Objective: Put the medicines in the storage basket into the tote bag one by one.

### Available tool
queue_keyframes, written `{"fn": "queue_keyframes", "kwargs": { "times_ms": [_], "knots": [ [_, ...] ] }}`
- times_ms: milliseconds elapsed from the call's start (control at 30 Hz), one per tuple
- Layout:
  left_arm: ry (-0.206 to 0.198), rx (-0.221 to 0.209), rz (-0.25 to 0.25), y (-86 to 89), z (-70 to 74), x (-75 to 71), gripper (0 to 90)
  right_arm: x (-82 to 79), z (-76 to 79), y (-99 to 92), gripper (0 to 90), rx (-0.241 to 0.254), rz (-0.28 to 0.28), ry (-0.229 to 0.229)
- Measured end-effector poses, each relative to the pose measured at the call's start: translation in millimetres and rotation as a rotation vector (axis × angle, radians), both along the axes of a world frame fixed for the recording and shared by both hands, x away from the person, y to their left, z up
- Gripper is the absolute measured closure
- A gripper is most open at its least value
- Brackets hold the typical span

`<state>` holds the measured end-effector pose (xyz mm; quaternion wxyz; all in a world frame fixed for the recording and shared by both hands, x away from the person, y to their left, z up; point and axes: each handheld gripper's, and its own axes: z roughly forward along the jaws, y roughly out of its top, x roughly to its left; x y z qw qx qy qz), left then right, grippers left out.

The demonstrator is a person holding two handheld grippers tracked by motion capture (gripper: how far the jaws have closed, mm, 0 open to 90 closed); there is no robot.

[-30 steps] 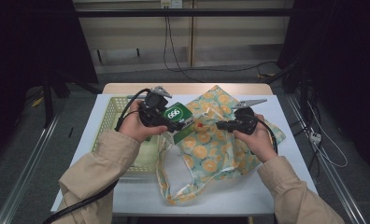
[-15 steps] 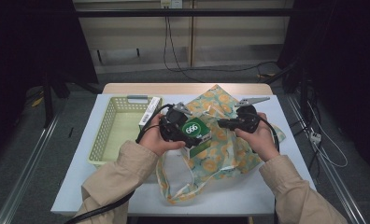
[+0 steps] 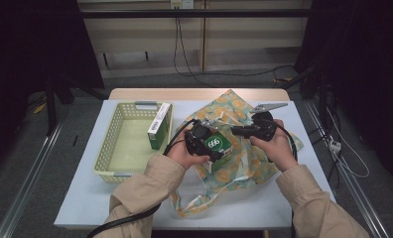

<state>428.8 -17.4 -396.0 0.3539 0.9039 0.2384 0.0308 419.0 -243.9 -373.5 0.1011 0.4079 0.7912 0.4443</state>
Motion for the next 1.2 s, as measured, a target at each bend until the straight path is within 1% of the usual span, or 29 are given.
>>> {"fn": "queue_keyframes", "kwargs": {
  "times_ms": [33, 100, 133, 167, 267, 300, 367, 400, 433, 500, 600, 667, 700, 733, 767, 867, 900, 967, 1033, 1100, 1167, 1200],
  "knots": [
    [-0.007, 0.004, 0.008, -0.8, -2.6, 1.4, 17.6, -0.1, 0.1, -0.4, 90.0, 0.000, 0.001, 0.000],
    [-0.008, 0.008, 0.014, -2.2, -7.4, 5.0, 17.6, -0.5, 0.4, -1.3, 90.0, 0.003, -0.002, -0.001],
    [-0.006, -0.001, 0.028, -3.3, -9.6, 6.0, 17.6, -0.6, 0.4, -1.6, 90.0, 0.004, -0.002, -0.001],
    [-0.011, -0.010, 0.035, -4.0, -10.3, 7.2, 17.4, -0.8, 0.6, -2.0, 90.0, 0.004, -0.003, -0.001],
    [-0.025, 0.001, 0.029, -5.5, -10.6, 11.6, 17.3, -1.0, 0.6, -2.6, 90.0, 0.007, -0.001, -0.003],
    [-0.028, -0.004, 0.034, -6.3, -11.0, 12.9, 17.3, -1.1, 0.5, -2.6, 90.0, 0.008, 0.000, -0.002],
    [-0.041, 0.008, 0.045, -7.5, -11.3, 16.1, 17.2, -1.4, 0.2, -2.3, 90.0, 0.011, 0.001, -0.001],
    [-0.057, 0.031, 0.065, -8.5, -10.7, 17.0, 17.2, -1.4, -0.1, -2.0, 90.0, 0.009, 0.003, 0.000],
    [-0.048, 0.009, 0.054, -8.4, -11.9, 20.2, 17.2, -1.6, -0.4, -1.7, 90.0, 0.006, 0.003, -0.002],
    [-0.054, -0.006, 0.077, -9.1, -13.5, 24.5, 17.1, -1.7, -1.0, -0.5, 90.0, 0.005, 0.005, 0.000],
    [-0.065, -0.016, 0.108, -10.5, -14.9, 31.8, 16.9, -1.5, -1.5, 1.0, 90.0, 0.004, 0.010, -0.001],
    [-0.073, -0.031, 0.137, -11.3, -16.9, 36.2, 16.3, -0.7, -2.2, 1.8, 90.0, 0.006, 0.011, -0.001],
    [-0.069, -0.032, 0.143, -11.6, -17.7, 37.6, 15.7, -0.4, -2.8, 2.3, 90.0, 0.008, 0.009, 0.005],
    [-0.076, -0.030, 0.159, -12.5, -18.0, 37.3, 14.9, 0.1, -3.6, 2.6, 90.0, 0.005, 0.009, 0.004],
    [-0.068, -0.039, 0.147, -12.3, -18.5, 37.8, 14.1, 0.5, -4.3, 3.0, 90.0, 0.005, 0.011, 0.004],
    [-0.068, -0.019, 0.122, -10.5, -17.4, 33.7, 13.0, 0.4, -5.0, 3.3, 90.0, 0.004, 0.011, 0.006],
    [-0.067, -0.021, 0.113, -9.1, -17.6, 32.5, 12.8, 0.3, -5.0, 3.2, 90.0, 0.003, 0.011, 0.005],
    [-0.056, -0.008, 0.099, -6.1, -16.5, 29.8, 12.2, 0.0, -4.6, 3.0, 90.0, 0.000, 0.010, 0.007],
    [-0.050, -0.003, 0.098, -2.5, -15.2, 26.9, 11.9, -0.6, -4.1, 2.8, 90.0, 0.004, 0.011, 0.007],
    [-0.045, -0.009, 0.096, 1.3, -14.5, 24.2, 10.2, -1.3, -4.0, 2.8, 90.0, 0.004, 0.010, 0.004],
    [-0.043, 0.003, 0.091, 4.9, -13.2, 22.4, 9.8, -1.4, -4.4, 2.7, 90.0, 0.001, 0.007, 0.006],
    [-0.040, -0.005, 0.094, 6.7, -12.5, 21.8, 9.6, -1.4, -4.3, 2.7, 90.0, 0.000, 0.007, 0.005]
  ]
}}
